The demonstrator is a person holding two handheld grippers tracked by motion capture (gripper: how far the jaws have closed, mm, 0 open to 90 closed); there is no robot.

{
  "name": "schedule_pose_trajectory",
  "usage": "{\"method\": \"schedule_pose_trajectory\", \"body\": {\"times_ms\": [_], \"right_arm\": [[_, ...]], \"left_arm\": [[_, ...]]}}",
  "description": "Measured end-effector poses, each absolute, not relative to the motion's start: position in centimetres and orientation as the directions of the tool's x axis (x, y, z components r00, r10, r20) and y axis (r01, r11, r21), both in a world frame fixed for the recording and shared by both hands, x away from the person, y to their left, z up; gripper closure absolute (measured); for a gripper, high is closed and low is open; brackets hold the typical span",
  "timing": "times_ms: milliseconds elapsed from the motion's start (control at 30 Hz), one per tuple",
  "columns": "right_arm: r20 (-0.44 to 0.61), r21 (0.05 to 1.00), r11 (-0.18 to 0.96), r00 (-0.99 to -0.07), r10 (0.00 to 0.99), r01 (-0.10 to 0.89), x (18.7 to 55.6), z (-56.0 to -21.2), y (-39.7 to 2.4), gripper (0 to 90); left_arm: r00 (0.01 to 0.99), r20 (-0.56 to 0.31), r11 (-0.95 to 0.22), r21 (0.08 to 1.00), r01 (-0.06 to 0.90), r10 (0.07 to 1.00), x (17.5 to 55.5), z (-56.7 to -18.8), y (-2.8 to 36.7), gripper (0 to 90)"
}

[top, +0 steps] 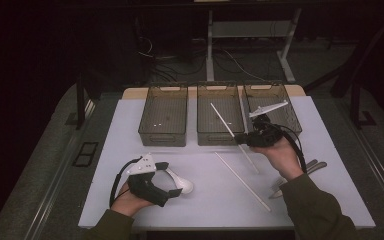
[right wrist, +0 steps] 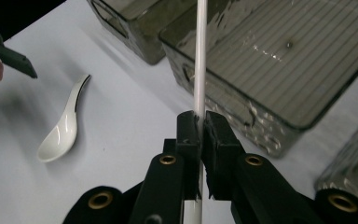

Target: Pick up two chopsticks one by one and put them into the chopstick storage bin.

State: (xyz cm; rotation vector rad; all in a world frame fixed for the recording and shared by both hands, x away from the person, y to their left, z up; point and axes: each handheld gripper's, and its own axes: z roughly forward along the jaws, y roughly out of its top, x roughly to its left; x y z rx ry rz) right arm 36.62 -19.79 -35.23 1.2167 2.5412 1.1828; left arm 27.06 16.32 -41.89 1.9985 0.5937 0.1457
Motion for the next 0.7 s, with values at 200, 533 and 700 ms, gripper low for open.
{"method": "schedule_pose_trajectory", "body": {"times_ms": [200,533,700], "right_arm": [[0.244,0.68,0.383,-0.685,0.686,0.625,38.1,-34.2,-18.2,85.0],[0.24,0.678,0.402,-0.703,0.67,0.615,40.7,-32.7,-14.8,85.0],[0.246,0.679,0.404,-0.708,0.662,0.613,42.1,-32.1,-12.9,85.0]], "left_arm": [[0.873,-0.141,-0.382,0.859,0.342,0.466,27.1,-42.0,16.1,0.0],[0.876,-0.143,-0.376,0.863,0.339,0.461,27.0,-41.9,16.1,0.0],[0.875,-0.145,-0.375,0.862,0.341,0.462,27.0,-41.9,16.1,0.0]]}}
